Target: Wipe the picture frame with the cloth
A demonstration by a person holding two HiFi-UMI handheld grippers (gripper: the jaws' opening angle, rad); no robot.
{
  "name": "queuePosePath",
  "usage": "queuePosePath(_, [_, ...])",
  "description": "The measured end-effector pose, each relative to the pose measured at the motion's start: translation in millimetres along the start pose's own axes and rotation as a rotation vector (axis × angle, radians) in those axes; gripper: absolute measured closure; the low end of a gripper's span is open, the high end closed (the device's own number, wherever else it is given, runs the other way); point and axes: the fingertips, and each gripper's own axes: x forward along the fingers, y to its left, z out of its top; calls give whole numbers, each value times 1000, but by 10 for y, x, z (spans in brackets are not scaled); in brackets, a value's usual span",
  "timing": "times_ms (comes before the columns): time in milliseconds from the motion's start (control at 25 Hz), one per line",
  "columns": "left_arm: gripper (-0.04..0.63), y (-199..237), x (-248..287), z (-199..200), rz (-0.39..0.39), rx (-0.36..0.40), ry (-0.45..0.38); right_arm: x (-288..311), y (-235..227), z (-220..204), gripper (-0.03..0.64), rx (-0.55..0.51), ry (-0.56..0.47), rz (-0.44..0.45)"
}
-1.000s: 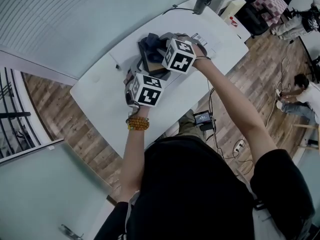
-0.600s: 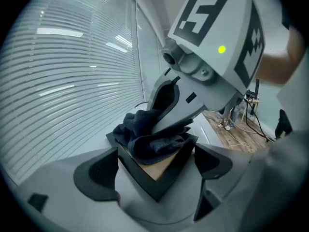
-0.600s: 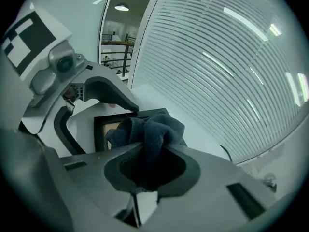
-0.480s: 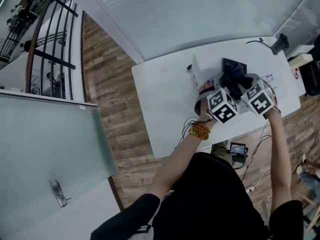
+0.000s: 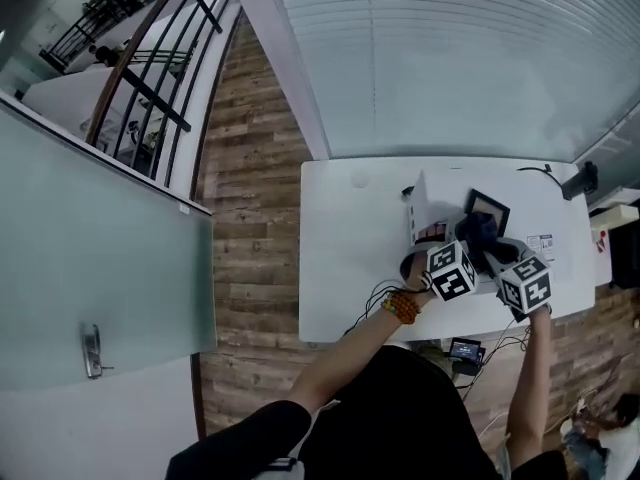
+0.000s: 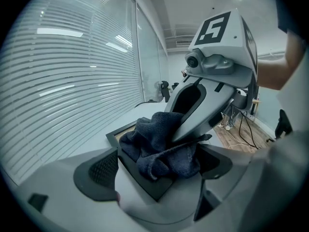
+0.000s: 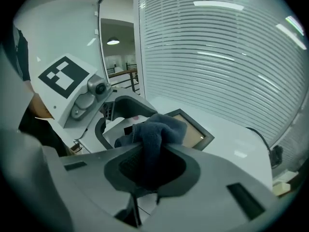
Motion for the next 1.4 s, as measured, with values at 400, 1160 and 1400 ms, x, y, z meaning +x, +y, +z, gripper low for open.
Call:
queuePosePath(400, [94,-80,5,31,-47,7,-25,-83,-29,-37,574,-26,-132,158])
queuePosePath(1160, [580,406,-971,776,511,-267,-700,-1301,-1075,516,573,-115,-879,-62])
queuePosePath(1400, [588,449,-1002,642,545,-262,-642,-1136,-998,448,574,-117,-860,-72])
